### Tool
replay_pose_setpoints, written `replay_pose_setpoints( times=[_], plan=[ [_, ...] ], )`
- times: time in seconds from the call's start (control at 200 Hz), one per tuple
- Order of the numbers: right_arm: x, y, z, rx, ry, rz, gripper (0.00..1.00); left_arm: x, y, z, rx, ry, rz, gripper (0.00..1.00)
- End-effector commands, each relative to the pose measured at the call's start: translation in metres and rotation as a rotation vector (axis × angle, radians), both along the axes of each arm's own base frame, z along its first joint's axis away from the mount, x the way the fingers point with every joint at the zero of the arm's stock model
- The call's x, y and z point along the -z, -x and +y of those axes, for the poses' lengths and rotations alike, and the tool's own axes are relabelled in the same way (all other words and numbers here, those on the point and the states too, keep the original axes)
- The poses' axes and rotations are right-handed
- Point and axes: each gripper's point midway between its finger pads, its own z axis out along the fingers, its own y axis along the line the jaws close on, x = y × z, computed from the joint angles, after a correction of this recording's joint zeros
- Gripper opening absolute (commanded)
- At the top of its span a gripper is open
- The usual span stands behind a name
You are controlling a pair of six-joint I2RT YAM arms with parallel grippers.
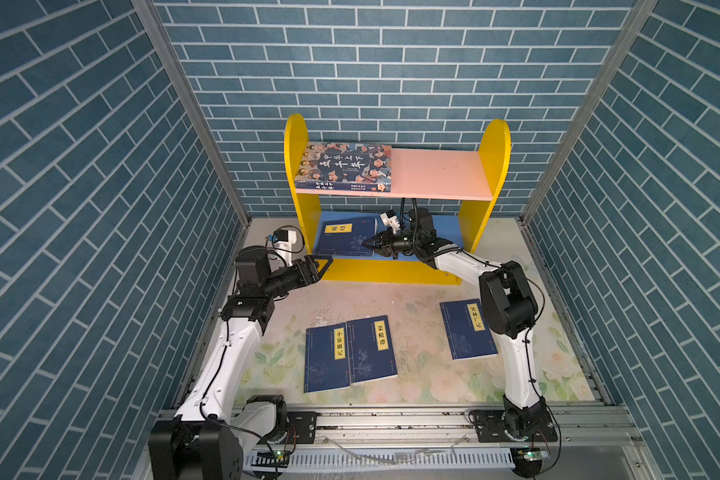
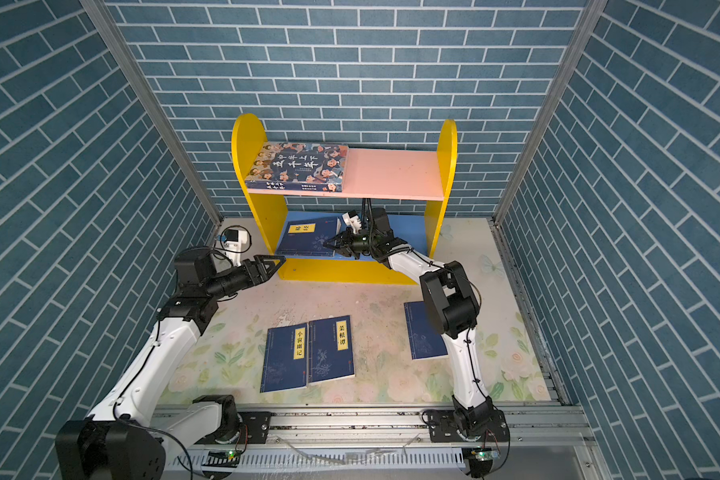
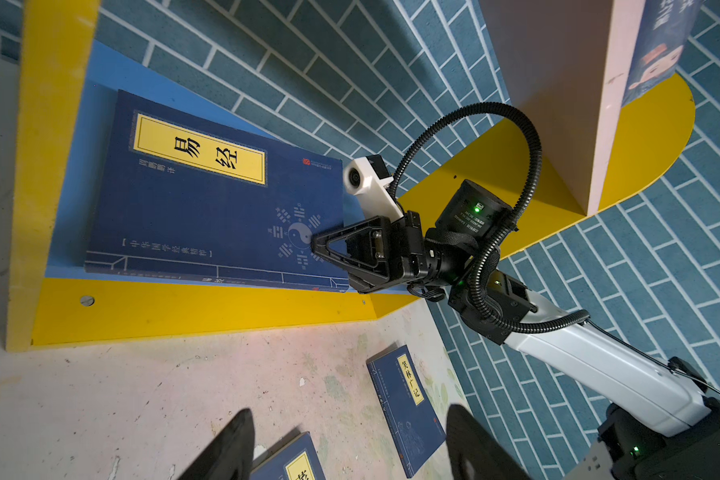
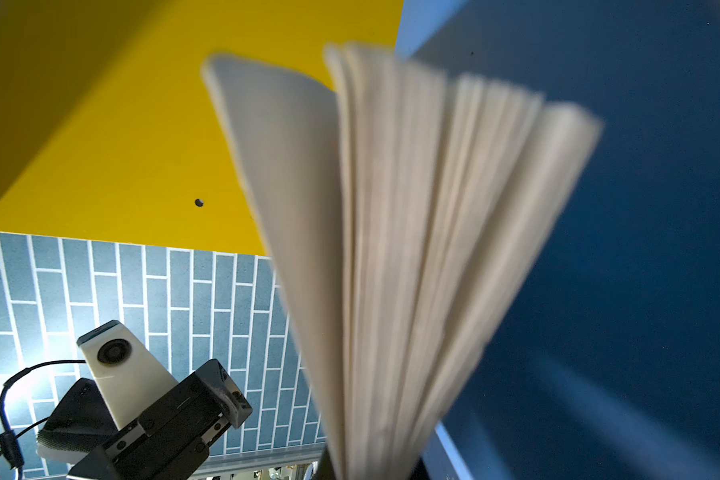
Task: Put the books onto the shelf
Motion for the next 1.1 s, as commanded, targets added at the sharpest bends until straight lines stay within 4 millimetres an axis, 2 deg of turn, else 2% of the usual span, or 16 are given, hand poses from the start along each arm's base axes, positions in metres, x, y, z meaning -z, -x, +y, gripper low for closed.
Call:
replay_pose_setpoints(
  times=[0.0,0.195,0.28,0.365,0.38,0.415,0.65,0.83,0.995,1.09],
  plan=[
    [0.005,0.001,0.005,-0.04,0.005,-0.031,0.11,-0.005,0.003,0.001,-0.002,0.001,-0.033,0.74],
    [0.011,-0.002,0.001,-0.003,0.056,-0.044,0.38,-0.003,0.004,0.001,-0.002,0.001,-0.03,0.75],
    [0.011,-0.005,-0.003,0.026,0.084,-0.059,0.46,-0.004,0.003,0.001,-0.004,0.0,-0.031,0.75],
    [0.02,-0.008,-0.006,0.052,0.125,-0.058,0.5,-0.002,0.004,0.002,-0.005,-0.002,-0.029,0.75],
    [0.006,-0.007,-0.008,0.059,0.12,-0.081,0.5,-0.003,0.004,0.002,-0.004,-0.002,-0.032,0.75],
    [0.006,-0.008,-0.011,0.075,0.141,-0.09,0.52,-0.002,0.004,0.002,-0.005,-0.004,-0.029,0.75],
    [0.017,-0.02,-0.038,0.207,0.337,-0.129,0.56,-0.002,0.004,0.003,-0.012,-0.01,-0.029,0.75],
    [0.016,-0.03,-0.055,0.288,0.415,-0.172,0.57,0.001,0.004,0.004,-0.017,-0.013,-0.026,0.75],
    [0.008,-0.032,-0.054,0.307,0.4,-0.194,0.54,0.005,0.003,0.005,-0.029,-0.017,-0.012,0.76],
    [0.003,-0.03,-0.052,0.304,0.368,-0.195,0.48,0.017,0.0,0.011,-0.073,-0.028,0.029,0.76]
  ],
)
